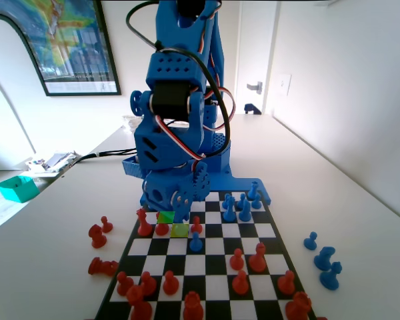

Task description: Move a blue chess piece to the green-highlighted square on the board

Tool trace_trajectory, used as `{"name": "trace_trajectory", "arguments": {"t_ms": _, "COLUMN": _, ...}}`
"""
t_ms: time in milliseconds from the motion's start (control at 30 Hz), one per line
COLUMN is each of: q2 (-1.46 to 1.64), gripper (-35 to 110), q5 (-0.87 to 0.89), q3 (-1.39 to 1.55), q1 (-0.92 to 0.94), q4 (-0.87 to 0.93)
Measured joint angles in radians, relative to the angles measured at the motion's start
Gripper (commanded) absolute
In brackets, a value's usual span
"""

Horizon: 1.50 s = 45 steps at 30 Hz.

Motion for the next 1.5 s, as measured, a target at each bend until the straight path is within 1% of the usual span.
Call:
{"name": "trace_trajectory", "arguments": {"t_ms": 367, "q2": 0.0, "gripper": 1, "q5": -0.005, "q3": -0.186, "q1": 0.002, "q4": 0.351}}
{"name": "trace_trajectory", "arguments": {"t_ms": 467, "q2": 0.008, "gripper": 1, "q5": -0.021, "q3": -0.196, "q1": 0.017, "q4": 0.396}}
{"name": "trace_trajectory", "arguments": {"t_ms": 733, "q2": 0.114, "gripper": 1, "q5": -0.087, "q3": -0.166, "q1": 0.095, "q4": 0.442}}
{"name": "trace_trajectory", "arguments": {"t_ms": 933, "q2": 0.152, "gripper": 1, "q5": -0.103, "q3": -0.164, "q1": 0.164, "q4": 0.466}}
{"name": "trace_trajectory", "arguments": {"t_ms": 1033, "q2": 0.155, "gripper": 1, "q5": -0.103, "q3": -0.163, "q1": 0.199, "q4": 0.448}}
{"name": "trace_trajectory", "arguments": {"t_ms": 1200, "q2": 0.155, "gripper": 1, "q5": -0.091, "q3": -0.123, "q1": 0.232, "q4": 0.382}}
{"name": "trace_trajectory", "arguments": {"t_ms": 1500, "q2": 0.155, "gripper": 1, "q5": -0.018, "q3": 0.012, "q1": 0.207, "q4": 0.229}}
